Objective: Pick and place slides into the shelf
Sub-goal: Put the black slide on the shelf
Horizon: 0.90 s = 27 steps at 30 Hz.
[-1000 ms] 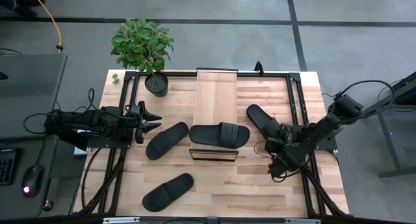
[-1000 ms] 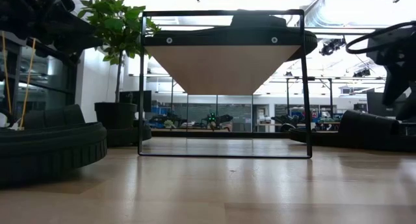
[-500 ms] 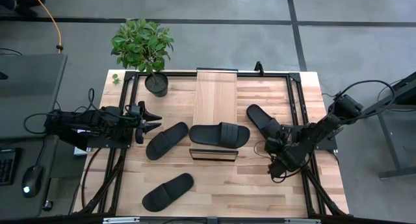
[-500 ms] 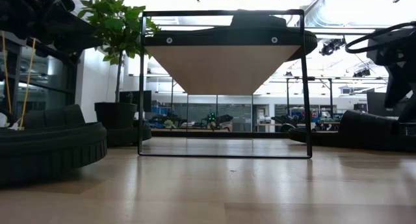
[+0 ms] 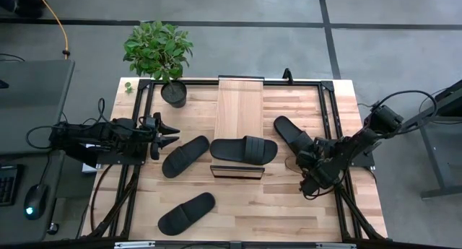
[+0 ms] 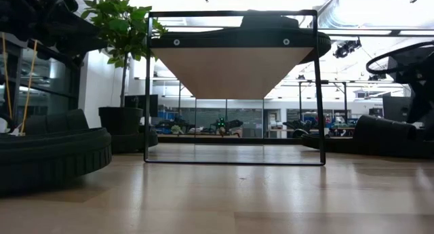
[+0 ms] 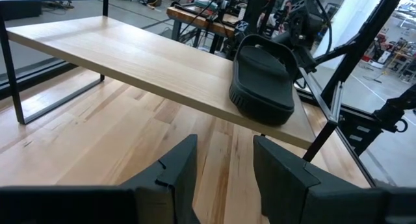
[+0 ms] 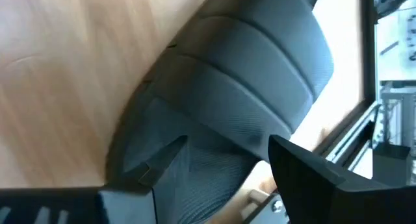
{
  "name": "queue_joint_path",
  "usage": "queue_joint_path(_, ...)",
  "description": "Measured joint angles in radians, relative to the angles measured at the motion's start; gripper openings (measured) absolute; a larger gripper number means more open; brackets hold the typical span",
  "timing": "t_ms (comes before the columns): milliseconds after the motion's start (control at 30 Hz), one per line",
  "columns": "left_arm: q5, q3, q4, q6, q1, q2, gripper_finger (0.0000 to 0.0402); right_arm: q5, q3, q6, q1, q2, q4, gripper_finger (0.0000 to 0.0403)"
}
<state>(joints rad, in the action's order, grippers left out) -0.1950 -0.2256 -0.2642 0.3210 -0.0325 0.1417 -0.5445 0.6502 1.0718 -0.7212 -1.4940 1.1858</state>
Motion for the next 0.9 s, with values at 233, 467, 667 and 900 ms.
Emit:
queue_joint_path(233, -0.007, 0.000, 0.000, 0.000, 0.000, 0.000, 0.0134, -0.040, 0.000, -0.022, 0.000, 0.000, 0.010, 0.0201)
queue_joint_path(467, -0.008, 0.000, 0.000, 0.000, 0.000, 0.000, 0.0134, -0.091, -0.003, -0.015, 0.001, 0.000, -0.001, 0.0201)
queue_joint_path(667, -0.008, 0.000, 0.000, 0.000, 0.000, 0.000, 0.0134, -0.103, -0.085, -0.010, 0.000, 0.002, -0.102, 0.0201)
queue_joint_path(900, -0.008, 0.000, 0.000, 0.000, 0.000, 0.000, 0.0134, -0.115, -0.125, 0.103, 0.001, 0.002, -0.135, 0.0179)
